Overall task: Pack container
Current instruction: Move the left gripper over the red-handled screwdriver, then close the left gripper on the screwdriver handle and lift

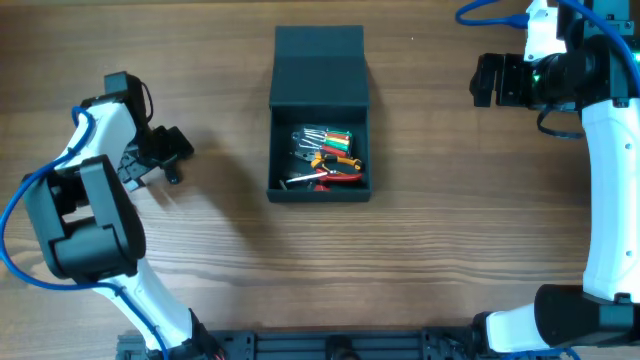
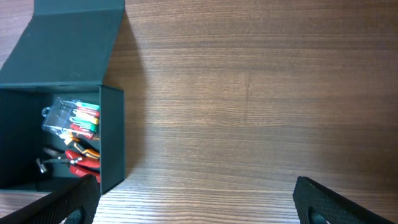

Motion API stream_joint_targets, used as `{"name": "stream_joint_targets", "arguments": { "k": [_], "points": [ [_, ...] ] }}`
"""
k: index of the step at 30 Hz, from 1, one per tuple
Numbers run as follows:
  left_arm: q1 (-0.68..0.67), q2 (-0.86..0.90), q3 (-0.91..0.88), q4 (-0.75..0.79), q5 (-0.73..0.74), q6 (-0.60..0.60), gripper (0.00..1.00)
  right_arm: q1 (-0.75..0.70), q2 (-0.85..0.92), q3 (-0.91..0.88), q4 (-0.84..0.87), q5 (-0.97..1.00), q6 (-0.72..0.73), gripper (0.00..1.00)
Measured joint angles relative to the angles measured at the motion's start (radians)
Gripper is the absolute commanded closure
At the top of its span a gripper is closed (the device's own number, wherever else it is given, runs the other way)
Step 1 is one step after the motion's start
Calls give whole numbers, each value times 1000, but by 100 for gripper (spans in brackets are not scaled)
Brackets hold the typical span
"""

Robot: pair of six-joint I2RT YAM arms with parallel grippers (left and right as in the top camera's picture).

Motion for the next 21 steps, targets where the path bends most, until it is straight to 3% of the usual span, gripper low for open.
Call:
{"name": "stream_joint_targets", "arguments": {
  "k": [21],
  "points": [
    [-26,12,0,58,0,22,0,0,0,0,0,0,0,0]
  ]
}}
